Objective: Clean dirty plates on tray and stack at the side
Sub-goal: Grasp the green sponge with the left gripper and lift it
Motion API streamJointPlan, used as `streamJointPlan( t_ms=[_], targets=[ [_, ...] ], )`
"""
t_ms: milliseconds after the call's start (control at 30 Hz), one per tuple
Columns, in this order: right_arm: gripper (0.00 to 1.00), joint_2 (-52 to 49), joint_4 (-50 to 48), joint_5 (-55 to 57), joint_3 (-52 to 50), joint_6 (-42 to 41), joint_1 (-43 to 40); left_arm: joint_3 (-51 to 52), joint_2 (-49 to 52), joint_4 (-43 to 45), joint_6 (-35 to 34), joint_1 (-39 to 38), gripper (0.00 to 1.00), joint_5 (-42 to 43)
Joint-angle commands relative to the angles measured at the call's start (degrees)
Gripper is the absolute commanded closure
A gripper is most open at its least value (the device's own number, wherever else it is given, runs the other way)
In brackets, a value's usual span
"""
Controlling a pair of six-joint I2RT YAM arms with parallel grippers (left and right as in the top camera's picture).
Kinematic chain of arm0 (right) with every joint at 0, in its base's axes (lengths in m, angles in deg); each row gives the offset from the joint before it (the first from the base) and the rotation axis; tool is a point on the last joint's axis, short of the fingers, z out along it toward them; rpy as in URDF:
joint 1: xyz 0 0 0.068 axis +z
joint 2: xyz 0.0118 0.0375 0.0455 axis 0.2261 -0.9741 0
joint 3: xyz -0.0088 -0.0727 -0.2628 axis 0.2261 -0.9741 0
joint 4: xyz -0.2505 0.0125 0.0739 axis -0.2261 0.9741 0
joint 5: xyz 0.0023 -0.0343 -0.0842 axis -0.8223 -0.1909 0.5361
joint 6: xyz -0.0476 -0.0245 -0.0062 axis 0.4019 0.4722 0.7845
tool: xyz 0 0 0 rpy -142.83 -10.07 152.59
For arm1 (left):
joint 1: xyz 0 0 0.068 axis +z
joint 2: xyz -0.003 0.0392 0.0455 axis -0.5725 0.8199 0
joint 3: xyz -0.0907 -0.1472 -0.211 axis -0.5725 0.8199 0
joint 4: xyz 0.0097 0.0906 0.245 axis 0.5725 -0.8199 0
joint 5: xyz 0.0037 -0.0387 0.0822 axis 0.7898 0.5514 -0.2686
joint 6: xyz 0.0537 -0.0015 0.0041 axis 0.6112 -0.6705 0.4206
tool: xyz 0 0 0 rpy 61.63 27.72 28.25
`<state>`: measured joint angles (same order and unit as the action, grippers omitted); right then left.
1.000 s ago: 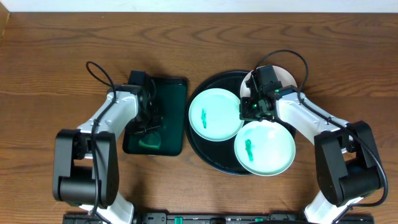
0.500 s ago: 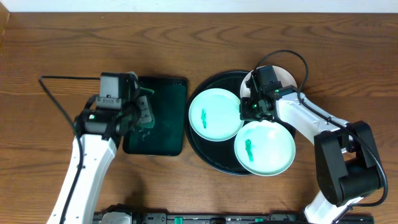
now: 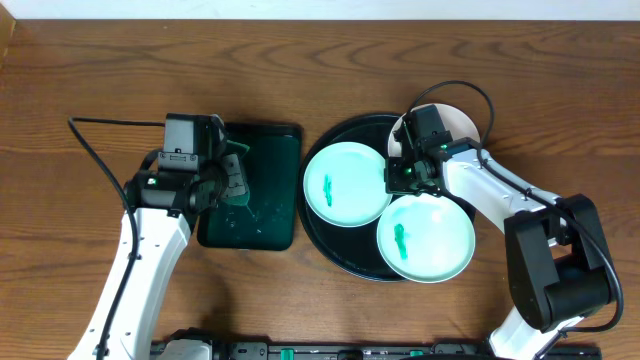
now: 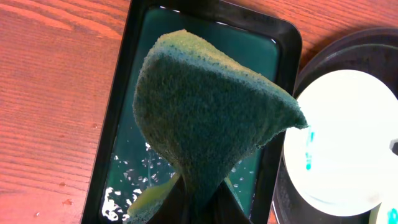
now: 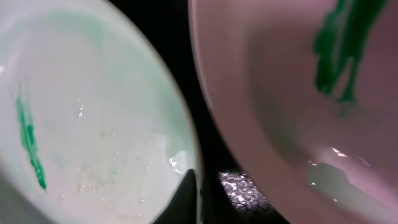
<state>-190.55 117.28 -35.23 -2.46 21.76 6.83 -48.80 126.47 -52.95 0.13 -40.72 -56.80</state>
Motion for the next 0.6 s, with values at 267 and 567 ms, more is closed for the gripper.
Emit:
streamJointPlan(
  t_ms=[267, 567],
  targets=[
    [0.99, -0.09, -0.02, 0.02, -0.28, 0.07, 0.39, -2.12, 1.16, 0.57, -0.76, -0.13, 0.93, -0.26],
    [0.99, -0.09, -0.46, 0.00, -0.28, 0.02, 0.42, -17.84, 13.57, -10.71, -0.52, -0.13, 0.93, -0.55]
  ],
)
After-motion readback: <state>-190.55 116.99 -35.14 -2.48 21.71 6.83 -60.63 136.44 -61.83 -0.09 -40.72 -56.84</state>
